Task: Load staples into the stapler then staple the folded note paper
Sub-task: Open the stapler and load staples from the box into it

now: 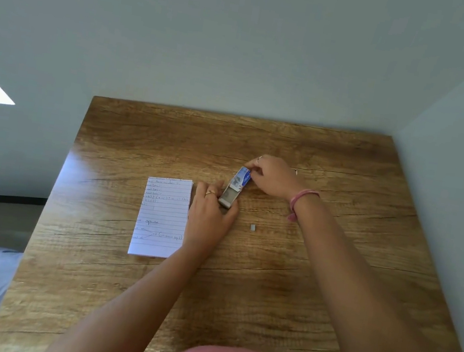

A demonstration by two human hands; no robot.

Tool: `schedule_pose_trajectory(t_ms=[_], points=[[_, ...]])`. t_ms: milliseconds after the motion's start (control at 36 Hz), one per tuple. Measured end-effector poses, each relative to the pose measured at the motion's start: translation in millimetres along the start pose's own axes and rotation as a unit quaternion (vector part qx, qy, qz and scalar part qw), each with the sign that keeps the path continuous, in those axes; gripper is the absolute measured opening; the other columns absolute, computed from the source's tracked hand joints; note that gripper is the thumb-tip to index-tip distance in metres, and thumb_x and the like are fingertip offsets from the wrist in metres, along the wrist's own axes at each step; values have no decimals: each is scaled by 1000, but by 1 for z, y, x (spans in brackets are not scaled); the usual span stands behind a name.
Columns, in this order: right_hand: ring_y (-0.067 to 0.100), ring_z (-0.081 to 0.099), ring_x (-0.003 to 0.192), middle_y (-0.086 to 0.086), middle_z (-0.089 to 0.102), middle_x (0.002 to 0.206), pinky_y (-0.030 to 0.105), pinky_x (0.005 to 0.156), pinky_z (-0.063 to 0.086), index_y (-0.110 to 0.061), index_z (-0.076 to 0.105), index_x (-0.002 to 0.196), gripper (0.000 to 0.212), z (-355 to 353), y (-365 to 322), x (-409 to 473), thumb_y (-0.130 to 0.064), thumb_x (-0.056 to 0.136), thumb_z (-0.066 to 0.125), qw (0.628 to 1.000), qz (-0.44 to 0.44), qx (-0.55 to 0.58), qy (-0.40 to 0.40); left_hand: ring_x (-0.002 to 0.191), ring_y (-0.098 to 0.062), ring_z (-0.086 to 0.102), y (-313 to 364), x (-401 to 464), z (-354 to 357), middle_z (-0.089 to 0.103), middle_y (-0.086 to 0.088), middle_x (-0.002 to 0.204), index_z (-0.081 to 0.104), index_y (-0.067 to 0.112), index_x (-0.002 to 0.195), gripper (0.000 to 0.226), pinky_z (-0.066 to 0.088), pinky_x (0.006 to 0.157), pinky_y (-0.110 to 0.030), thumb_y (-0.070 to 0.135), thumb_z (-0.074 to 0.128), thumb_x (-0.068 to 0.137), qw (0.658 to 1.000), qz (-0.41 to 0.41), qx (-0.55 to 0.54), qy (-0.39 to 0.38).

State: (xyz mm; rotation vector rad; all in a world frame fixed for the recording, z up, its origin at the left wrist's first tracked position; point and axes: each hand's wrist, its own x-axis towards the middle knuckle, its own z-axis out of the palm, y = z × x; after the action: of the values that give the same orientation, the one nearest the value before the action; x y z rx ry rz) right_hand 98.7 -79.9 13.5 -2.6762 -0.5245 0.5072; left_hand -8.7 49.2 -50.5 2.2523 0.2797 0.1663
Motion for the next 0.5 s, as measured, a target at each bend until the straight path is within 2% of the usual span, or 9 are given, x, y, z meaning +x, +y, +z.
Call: schedule_pose_trajectory(t_ms=[28,194,333,500], points=[[15,57,106,10,62,124,14,81,34,-8,64,123,33,2,-1,-1,-6,95,45,1000,-1,9,2,105,-21,54,0,0,0,50,-6,115,49,6,135,59,48,92,-37,31,67,86,1000,0,-1,-1],[17,59,104,7,65,121,20,81,37,-11,67,118,28,10,-12,-7,-10,95,52,999,-18,22,-29,110,-22,52,-3,1,1,48,-8,119,48,2,134,60,46,94,-35,32,69,86,1000,9,-11,0],[21,58,110,7,65,122,19,81,35,-11,66,119,31,13,-20,-9,-9,93,50,999,-23,-1,-33,111,-14,49,-5,3,2,40,2,120,40,8,142,77,39,92,-24,41,73,81,999,-4,-42,-4],[23,58,110,6,63,122,24,80,40,-13,63,124,37,14,-25,-12,-2,92,48,998,-6,-32,-50,110,-16,51,-6,4,3,36,6,120,38,8,142,80,44,91,-27,40,75,79,999,-5,-52,-4]])
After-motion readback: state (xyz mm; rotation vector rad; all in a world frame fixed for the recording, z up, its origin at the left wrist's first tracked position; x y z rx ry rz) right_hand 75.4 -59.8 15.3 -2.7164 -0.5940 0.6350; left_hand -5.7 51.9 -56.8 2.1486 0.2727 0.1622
